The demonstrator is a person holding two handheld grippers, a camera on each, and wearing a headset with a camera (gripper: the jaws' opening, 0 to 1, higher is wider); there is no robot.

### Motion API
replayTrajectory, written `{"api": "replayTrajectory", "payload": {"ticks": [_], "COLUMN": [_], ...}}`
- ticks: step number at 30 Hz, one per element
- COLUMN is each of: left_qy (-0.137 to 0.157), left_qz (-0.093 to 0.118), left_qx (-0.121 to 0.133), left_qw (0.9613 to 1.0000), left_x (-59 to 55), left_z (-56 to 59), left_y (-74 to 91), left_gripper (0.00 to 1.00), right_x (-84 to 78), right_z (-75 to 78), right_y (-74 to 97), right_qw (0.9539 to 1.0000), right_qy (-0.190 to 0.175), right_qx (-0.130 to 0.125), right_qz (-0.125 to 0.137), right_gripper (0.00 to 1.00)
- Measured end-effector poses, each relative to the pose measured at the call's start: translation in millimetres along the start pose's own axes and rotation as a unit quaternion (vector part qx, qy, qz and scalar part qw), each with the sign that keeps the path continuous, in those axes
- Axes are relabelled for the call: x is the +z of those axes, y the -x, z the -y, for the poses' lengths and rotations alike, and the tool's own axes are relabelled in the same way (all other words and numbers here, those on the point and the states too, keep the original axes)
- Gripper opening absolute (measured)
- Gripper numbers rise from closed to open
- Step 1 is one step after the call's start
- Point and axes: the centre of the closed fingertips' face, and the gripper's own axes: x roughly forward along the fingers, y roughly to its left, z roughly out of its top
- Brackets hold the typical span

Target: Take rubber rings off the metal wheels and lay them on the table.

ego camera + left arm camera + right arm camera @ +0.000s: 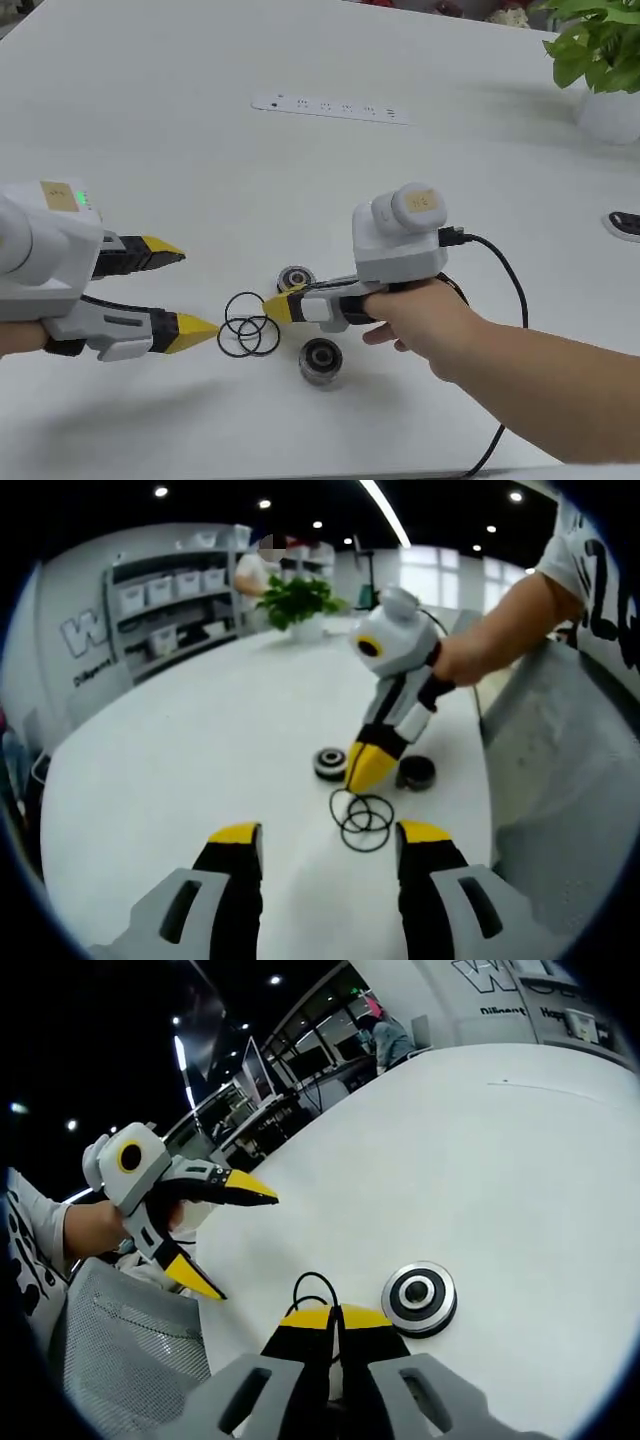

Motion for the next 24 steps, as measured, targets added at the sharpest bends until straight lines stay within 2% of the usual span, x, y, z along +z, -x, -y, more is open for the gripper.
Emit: {"api": "replayTrajectory", "payload": {"ticks": [24], "left_qy": [0.002], "left_qz": [-0.007], "left_qx": [-0.002], "left_qw": [1.0], "left_x": [-1.7], "left_z": [3.0], "left_y": [-0.8], "left_gripper": [0.55], "right_x": [-0.8], "right_z": [1.0], "right_y": [-0.1], "right_qw": [1.0], "right_qy": [0.006], "right_qx": [-0.004], "right_qz": [-0.001], "right_gripper": [0.0]}}
